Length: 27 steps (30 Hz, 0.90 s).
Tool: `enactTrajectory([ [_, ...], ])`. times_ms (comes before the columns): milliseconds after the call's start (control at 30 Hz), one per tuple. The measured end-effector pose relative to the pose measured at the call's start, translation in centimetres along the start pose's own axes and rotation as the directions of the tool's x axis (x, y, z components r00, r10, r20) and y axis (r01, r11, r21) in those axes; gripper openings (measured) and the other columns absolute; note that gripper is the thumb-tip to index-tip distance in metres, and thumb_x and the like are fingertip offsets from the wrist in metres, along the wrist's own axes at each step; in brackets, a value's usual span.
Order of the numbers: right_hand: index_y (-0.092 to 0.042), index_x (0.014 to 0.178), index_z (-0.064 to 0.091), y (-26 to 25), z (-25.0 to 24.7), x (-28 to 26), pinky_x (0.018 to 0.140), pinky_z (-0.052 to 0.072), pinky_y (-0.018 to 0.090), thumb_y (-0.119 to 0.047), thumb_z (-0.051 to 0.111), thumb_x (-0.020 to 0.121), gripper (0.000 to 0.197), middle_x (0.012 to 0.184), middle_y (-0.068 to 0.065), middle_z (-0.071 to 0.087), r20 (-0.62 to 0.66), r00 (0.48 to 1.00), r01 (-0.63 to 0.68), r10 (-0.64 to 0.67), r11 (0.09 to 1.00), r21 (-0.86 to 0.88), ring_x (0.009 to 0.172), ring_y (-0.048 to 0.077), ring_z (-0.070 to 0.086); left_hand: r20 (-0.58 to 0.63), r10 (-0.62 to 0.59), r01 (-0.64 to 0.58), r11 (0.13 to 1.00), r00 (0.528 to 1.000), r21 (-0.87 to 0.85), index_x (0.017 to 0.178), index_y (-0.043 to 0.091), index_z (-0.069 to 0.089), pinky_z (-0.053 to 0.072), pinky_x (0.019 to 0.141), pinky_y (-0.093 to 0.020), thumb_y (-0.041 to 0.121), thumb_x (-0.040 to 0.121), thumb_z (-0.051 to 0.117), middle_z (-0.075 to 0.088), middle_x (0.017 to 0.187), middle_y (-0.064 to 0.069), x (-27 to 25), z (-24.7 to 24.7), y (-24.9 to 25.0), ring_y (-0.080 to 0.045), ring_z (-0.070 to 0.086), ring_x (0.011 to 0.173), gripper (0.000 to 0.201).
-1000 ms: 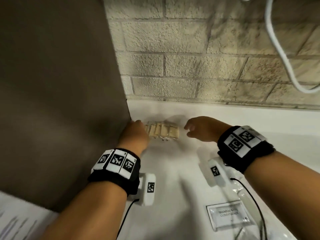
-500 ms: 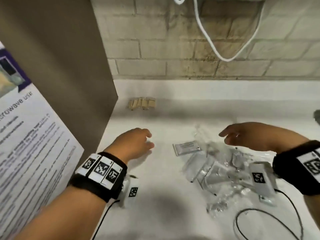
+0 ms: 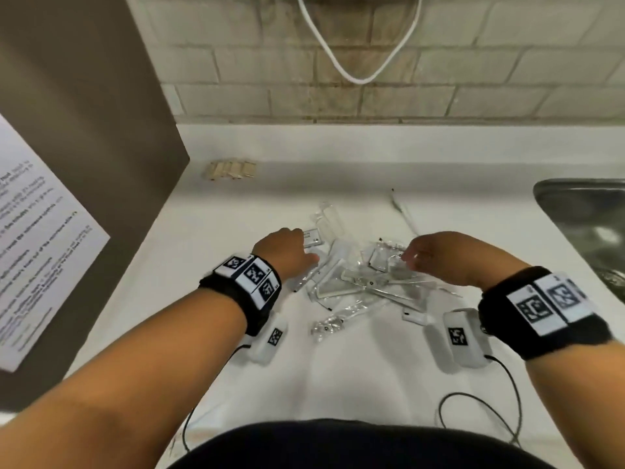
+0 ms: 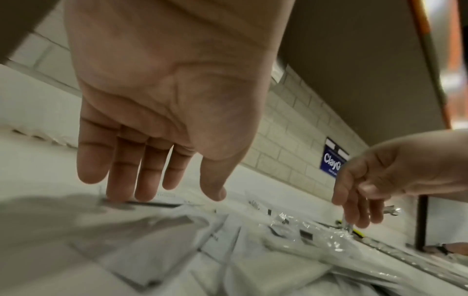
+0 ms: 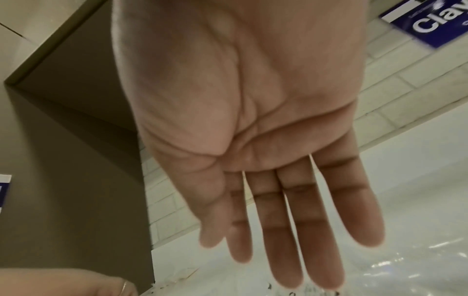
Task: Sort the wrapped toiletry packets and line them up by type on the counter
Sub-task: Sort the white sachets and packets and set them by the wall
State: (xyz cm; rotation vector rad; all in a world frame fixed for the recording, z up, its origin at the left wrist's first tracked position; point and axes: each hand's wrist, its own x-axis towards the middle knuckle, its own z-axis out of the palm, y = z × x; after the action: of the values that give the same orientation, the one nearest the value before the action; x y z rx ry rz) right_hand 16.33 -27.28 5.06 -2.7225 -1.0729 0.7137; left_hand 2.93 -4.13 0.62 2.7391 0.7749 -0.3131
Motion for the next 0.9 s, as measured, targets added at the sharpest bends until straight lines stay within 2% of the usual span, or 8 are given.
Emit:
enactTrajectory([
  [133, -0.031, 0.087, 0.065, 1.5, -0.8, 2.1, 0.078, 0.042, 0.028, -0.026, 0.048, 0.092, 0.019, 0.096, -0.01, 0.063, -0.078, 0.995, 0.054, -0.059, 0.997, -0.063, 0.091, 0.014, 0.055, 0.001, -0.112, 0.112, 0.992, 0.994, -0.056, 0.12, 0.013, 0.051, 0.046, 0.075, -0.032, 0.051, 0.078, 0.066, 0.059, 0.113, -0.007, 0.4, 1.2, 0.9, -0.025, 0.058, 0.098, 0.059],
  [233, -0.028, 0.084, 0.064, 2.1, -1.0, 3.3, 0.075, 0.039, 0.026, -0.024, 0.049, 0.092, 0.017, 0.091, -0.009, 0.061, -0.02, 0.991, 0.13, -0.132, 0.987, -0.099, 0.089, 0.015, 0.055, 0.027, -0.203, 0.204, 0.977, 0.979, -0.067, 0.124, 0.012, 0.05, 0.049, 0.086, -0.034, 0.047, 0.072, 0.076, 0.06, 0.119, -0.007, 0.4, 1.9, 1.0, -0.027, 0.059, 0.107, 0.068],
  [400, -0.023, 0.105, 0.07, 0.3, 0.4, 4.8, 0.083, 0.042, 0.023, -0.028, 0.059, 0.091, 0.019, 0.104, -0.011, 0.063, -0.006, 0.936, 0.352, -0.353, 0.934, -0.053, 0.094, 0.007, 0.055, 0.097, -0.195, 0.198, 0.98, 0.976, -0.014, 0.127, 0.008, 0.053, 0.045, 0.088, -0.031, 0.045, 0.08, 0.07, 0.06, 0.124, -0.007, -0.1, 1.3, 0.8, -0.024, 0.057, 0.111, 0.062],
  [467, -0.025, 0.107, 0.071, -0.8, 1.3, 5.7, 0.086, 0.047, 0.029, -0.026, 0.059, 0.087, 0.023, 0.107, -0.01, 0.066, 0.009, 0.909, 0.416, -0.417, 0.903, -0.113, 0.097, 0.01, 0.058, 0.099, -0.181, 0.187, 0.981, 0.978, -0.048, 0.132, 0.01, 0.05, 0.043, 0.09, -0.03, 0.044, 0.082, 0.069, 0.056, 0.132, -0.009, 0.0, 0.8, 0.2, -0.024, 0.054, 0.117, 0.063],
  [633, -0.032, 0.12, 0.061, -0.5, 1.6, 8.7, 0.077, 0.045, 0.028, -0.021, 0.067, 0.078, 0.044, 0.118, -0.007, 0.059, 0.109, 0.921, 0.385, -0.373, 0.84, -0.383, 0.103, 0.017, 0.057, 0.059, -0.139, 0.15, 0.95, 0.989, -0.275, 0.108, 0.013, 0.063, 0.042, 0.074, -0.028, 0.038, 0.082, 0.071, 0.066, 0.108, -0.005, 1.3, -1.3, -2.1, -0.022, 0.059, 0.095, 0.037],
  [733, -0.033, 0.131, 0.053, 0.5, 1.0, 9.8, 0.085, 0.045, 0.029, -0.027, 0.074, 0.076, 0.059, 0.126, -0.006, 0.052, 0.179, 0.924, 0.383, -0.338, 0.827, -0.412, 0.113, 0.019, 0.051, 0.013, -0.155, 0.147, 0.908, 0.988, -0.392, 0.085, 0.014, 0.059, 0.041, 0.06, -0.029, 0.037, 0.081, 0.073, 0.06, 0.083, -0.004, 2.8, -2.3, -2.6, -0.025, 0.056, 0.08, 0.028],
  [833, -0.033, 0.135, 0.044, 0.8, 0.6, 10.2, 0.091, 0.043, 0.035, -0.037, 0.079, 0.071, 0.073, 0.127, -0.003, 0.045, 0.228, 0.929, 0.366, -0.29, 0.8, -0.475, 0.117, 0.022, 0.045, 0.013, -0.169, 0.161, 0.912, 0.986, -0.377, 0.112, 0.013, 0.058, 0.044, 0.073, -0.031, 0.038, 0.077, 0.077, 0.065, 0.11, -0.01, 4.7, -2.4, -2.8, -0.027, 0.061, 0.097, 0.047],
  [900, -0.031, 0.131, 0.045, 1.2, 0.6, 10.4, 0.089, 0.043, 0.035, -0.038, 0.082, 0.068, 0.073, 0.123, -0.002, 0.047, 0.226, 0.943, 0.321, -0.243, 0.842, -0.434, 0.113, 0.022, 0.047, 0.08, -0.156, 0.173, 0.94, 0.985, -0.294, 0.122, 0.017, 0.052, 0.042, 0.081, -0.028, 0.039, 0.074, 0.079, 0.06, 0.122, -0.002, 5.8, -1.8, -3.1, -0.021, 0.058, 0.106, 0.06],
])
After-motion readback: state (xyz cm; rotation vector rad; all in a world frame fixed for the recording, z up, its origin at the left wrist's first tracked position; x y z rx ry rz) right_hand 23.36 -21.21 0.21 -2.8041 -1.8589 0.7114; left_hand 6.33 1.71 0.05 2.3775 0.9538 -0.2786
